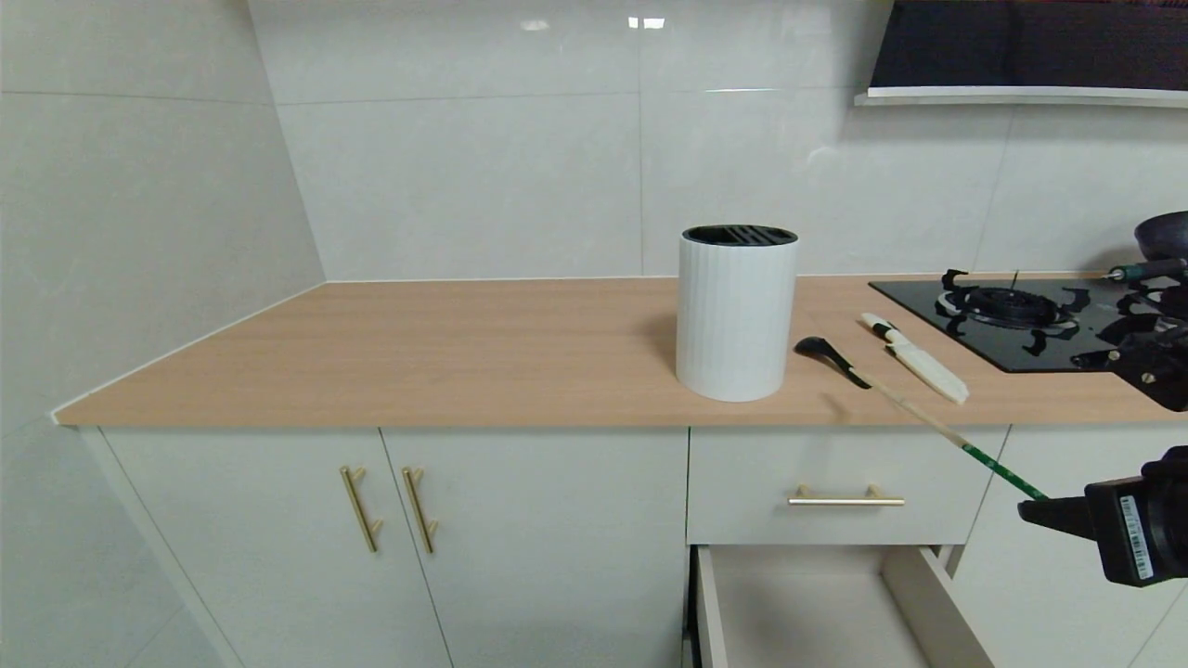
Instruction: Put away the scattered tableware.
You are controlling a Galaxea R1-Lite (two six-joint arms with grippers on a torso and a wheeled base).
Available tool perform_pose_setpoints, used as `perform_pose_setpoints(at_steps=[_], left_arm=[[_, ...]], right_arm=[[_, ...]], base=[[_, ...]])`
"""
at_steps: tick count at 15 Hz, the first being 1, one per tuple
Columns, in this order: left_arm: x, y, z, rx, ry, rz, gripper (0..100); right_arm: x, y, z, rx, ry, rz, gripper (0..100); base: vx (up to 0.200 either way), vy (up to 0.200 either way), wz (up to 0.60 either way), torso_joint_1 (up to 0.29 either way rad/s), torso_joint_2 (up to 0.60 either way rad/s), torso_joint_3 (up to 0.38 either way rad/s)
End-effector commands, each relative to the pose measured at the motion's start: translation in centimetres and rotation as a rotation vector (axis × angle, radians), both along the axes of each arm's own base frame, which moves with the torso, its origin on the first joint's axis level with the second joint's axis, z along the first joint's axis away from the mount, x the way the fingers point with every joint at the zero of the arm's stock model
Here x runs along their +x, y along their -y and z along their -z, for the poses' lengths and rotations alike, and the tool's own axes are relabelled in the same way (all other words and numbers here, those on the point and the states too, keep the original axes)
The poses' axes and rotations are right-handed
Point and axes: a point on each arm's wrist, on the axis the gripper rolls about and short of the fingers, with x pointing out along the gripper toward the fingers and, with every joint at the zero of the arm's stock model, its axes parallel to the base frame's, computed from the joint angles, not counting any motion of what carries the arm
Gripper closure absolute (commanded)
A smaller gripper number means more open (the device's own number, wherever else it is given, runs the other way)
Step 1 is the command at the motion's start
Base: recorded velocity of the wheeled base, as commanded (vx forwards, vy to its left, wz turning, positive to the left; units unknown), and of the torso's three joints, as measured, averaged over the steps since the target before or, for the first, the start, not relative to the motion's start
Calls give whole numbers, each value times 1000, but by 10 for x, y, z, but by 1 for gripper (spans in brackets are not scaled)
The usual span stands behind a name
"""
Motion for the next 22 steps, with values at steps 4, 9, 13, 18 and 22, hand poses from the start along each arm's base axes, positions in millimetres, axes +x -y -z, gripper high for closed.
perform_pose_setpoints(at_steps=[4,9,13,18,22], left_arm=[[0,0,0,0,0,0,0],[0,0,0,0,1,0,0],[0,0,0,0,1,0,0],[0,0,0,0,1,0,0],[0,0,0,0,1,0,0]], right_arm=[[-8,-8,12,-16,-41,-91,100],[-13,-13,18,-26,-59,-135,100],[-16,-18,22,-28,-78,-183,100],[-10,-25,37,-53,-151,-210,100],[0,-31,48,-71,-213,-221,100]], base=[[0,0,0,-13,29,20],[0,0,0,-153,392,242],[0,0,0,-159,460,290],[0,0,0,-103,393,258],[0,0,0,-29,32,41]])
